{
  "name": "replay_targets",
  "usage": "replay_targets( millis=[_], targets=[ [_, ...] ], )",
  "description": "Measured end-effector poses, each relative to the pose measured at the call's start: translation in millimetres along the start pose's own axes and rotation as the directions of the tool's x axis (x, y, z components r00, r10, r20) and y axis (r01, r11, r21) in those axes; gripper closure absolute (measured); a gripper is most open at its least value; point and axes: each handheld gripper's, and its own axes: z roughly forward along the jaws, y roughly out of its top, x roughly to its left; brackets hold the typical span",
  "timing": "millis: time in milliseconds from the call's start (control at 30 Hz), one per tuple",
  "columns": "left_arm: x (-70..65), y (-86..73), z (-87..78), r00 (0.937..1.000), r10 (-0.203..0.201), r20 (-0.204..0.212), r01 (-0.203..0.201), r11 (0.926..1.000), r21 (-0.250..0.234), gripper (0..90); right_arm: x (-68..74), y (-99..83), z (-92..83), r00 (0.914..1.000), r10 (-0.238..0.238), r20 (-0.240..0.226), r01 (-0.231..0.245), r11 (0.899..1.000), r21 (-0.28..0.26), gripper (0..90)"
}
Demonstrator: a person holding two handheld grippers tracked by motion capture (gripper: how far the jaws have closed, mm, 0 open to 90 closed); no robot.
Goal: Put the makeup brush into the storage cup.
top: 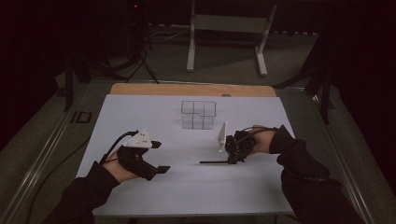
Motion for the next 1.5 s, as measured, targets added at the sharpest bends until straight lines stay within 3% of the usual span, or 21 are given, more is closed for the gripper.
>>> replay_targets(
  millis=[400, 933, 1167, 1500],
  targets=[
    [2.5, 19.6, 25.7, 0.9974, -0.003, 0.072, -0.002, 0.9975, 0.071, 19.8, -0.8, 3.5, 0.9, 0.9999, -0.011, 0.005, 0.011, 1.000, 0.003, 84.0],
    [2.6, 37.4, 51.1, 0.9964, 0.023, 0.082, -0.034, 0.9894, 0.141, 32.5, -1.6, 9.9, 2.0, 0.9998, -0.016, 0.007, 0.016, 1.000, 0.005, 84.0],
    [-4.7, 48.6, 74.3, 0.9939, 0.089, 0.065, -0.100, 0.9759, 0.194, 43.1, -2.1, 11.9, 1.8, 0.9999, -0.012, 0.005, 0.012, 1.000, 0.003, 84.0],
    [-9.0, 53.3, 101.7, 0.9875, 0.118, 0.104, -0.140, 0.9625, 0.233, 51.2, -1.2, 11.7, -0.7, 0.9999, -0.014, 0.008, 0.014, 1.000, 0.002, 84.0]
  ],
)
